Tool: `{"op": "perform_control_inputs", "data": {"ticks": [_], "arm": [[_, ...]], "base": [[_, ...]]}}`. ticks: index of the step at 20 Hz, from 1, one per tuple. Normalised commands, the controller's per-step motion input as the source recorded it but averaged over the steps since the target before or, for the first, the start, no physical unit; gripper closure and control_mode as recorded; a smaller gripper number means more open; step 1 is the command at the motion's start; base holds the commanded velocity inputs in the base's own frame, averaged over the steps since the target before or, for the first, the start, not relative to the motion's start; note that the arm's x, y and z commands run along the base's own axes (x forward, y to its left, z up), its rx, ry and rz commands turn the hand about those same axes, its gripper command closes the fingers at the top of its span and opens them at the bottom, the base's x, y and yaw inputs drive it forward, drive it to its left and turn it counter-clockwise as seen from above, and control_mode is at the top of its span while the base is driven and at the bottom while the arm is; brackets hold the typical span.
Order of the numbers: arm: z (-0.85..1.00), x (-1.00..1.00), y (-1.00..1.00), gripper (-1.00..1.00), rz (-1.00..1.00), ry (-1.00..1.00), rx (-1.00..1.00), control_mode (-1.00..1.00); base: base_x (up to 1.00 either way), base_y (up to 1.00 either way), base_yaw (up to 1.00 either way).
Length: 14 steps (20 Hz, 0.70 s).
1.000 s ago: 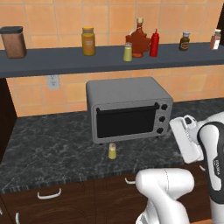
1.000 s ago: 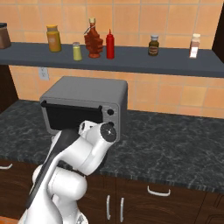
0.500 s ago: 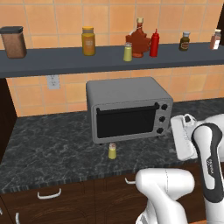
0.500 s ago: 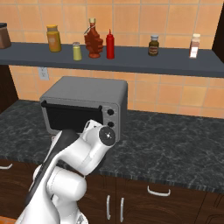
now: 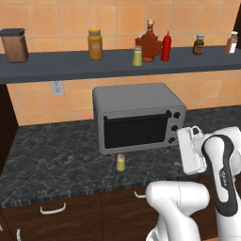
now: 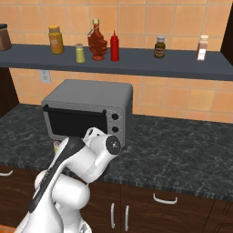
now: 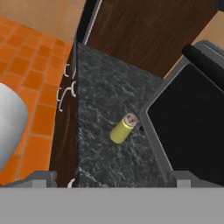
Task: Put the shaker and condiment bottle from the counter next to their counterparts in the cabinet.
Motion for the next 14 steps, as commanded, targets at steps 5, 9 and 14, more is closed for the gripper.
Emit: {"op": "perform_control_inputs", "data": {"ticks": [5,9,14], "arm": [[-0.11,0.28,0.46,-1.0,0.0,0.0,0.07,-1.0],[-0.17,0.03,0.37,-1.0,0.0,0.0,0.03,-1.0],[-0.32,0.0,0.36,-1.0,0.0,0.0,0.01,-1.0]], "base": [[0.0,0.0,0.0],[0.0,0.0,0.0],[0.0,0.0,0.0]]}}
